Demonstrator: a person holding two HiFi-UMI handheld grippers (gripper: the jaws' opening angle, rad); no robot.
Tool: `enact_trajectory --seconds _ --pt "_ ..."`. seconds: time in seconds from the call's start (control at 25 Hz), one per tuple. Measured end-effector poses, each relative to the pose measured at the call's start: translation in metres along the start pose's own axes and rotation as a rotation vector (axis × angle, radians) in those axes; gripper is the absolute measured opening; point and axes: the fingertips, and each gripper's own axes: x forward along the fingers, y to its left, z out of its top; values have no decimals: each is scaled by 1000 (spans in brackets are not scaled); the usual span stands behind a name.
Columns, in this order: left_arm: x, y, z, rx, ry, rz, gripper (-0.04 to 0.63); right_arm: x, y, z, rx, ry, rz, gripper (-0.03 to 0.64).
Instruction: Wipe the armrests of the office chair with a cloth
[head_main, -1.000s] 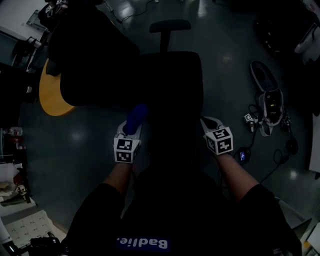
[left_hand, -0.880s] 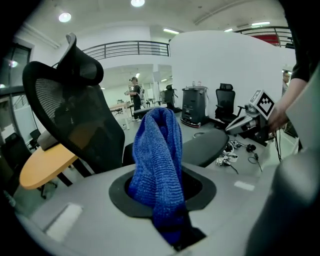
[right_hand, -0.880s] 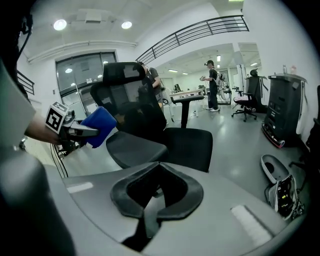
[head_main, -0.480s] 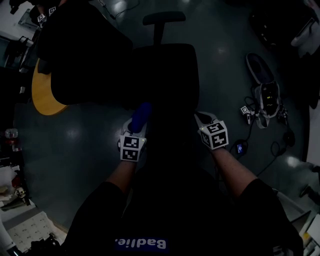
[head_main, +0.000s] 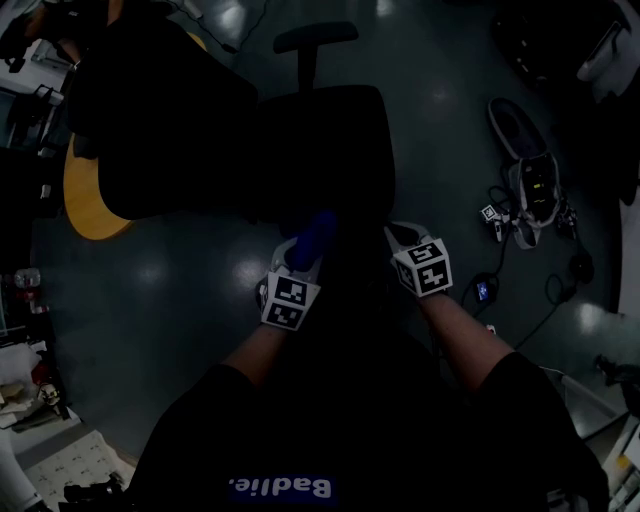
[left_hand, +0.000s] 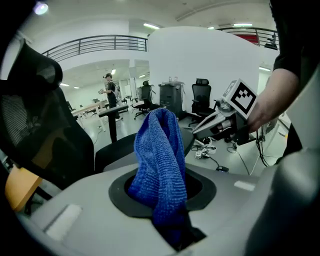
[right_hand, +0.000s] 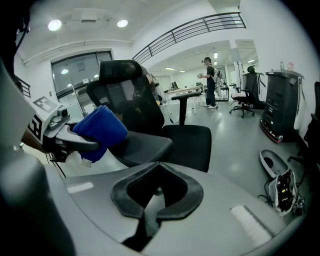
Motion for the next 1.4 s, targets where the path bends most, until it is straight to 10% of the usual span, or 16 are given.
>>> enact_trajectory --seconds 0.64,1.4 --pt "41 -87 45 111 -25 -226 121 1 9 2 20 3 20 2" --pt "-38 26 85 -57 -153 -13 121 -18 12 62 -5 -94 69 3"
